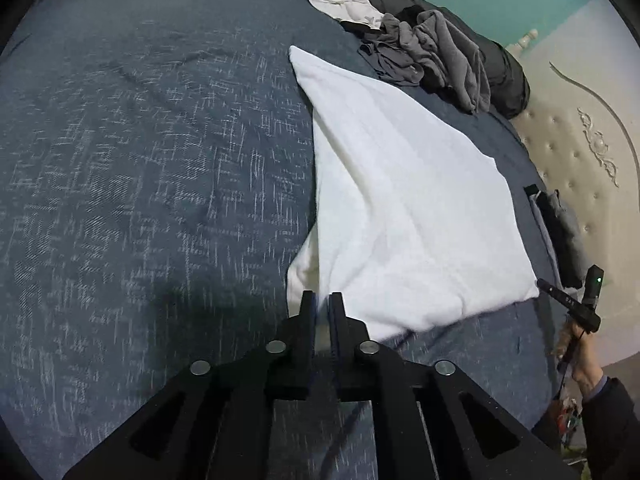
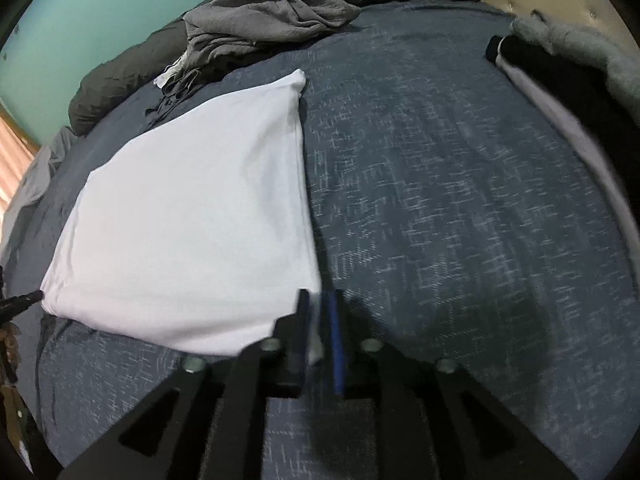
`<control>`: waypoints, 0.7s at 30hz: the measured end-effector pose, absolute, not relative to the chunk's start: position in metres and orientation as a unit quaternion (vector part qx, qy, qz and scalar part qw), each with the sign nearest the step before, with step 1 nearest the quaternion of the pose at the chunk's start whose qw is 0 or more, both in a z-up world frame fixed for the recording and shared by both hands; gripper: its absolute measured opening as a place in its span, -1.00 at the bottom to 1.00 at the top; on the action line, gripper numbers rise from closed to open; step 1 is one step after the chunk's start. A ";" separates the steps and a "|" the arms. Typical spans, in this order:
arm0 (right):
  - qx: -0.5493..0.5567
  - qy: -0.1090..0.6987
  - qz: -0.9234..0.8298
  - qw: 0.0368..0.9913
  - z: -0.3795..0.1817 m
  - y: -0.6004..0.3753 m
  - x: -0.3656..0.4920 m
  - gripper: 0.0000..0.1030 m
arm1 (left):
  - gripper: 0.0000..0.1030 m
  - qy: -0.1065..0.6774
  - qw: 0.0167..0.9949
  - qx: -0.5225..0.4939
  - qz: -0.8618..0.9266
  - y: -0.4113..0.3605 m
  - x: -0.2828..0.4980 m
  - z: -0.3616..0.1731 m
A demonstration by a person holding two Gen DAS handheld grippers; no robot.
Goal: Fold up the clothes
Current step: 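Pinch and release the folded shirt edge with both tools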
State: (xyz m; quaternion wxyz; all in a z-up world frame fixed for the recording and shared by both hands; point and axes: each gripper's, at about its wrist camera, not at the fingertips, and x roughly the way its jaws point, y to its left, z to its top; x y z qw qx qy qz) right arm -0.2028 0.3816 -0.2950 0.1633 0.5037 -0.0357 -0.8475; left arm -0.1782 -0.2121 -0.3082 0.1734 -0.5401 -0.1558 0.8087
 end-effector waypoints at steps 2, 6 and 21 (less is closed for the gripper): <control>0.510 -0.024 -0.842 0.176 -0.293 0.379 -0.198 -0.36 | -0.59 -0.150 0.178 -0.542 0.808 -0.212 -0.172 -0.306; 0.533 0.012 -0.823 0.194 -0.293 0.368 -0.190 -0.32 | -0.32 -0.142 0.174 -0.554 0.802 -0.213 -0.161 -0.310; 0.563 0.084 -0.805 0.168 -0.309 0.337 -0.181 -0.28 | -0.86 -0.027 0.154 -0.575 0.803 -0.172 -0.167 -0.336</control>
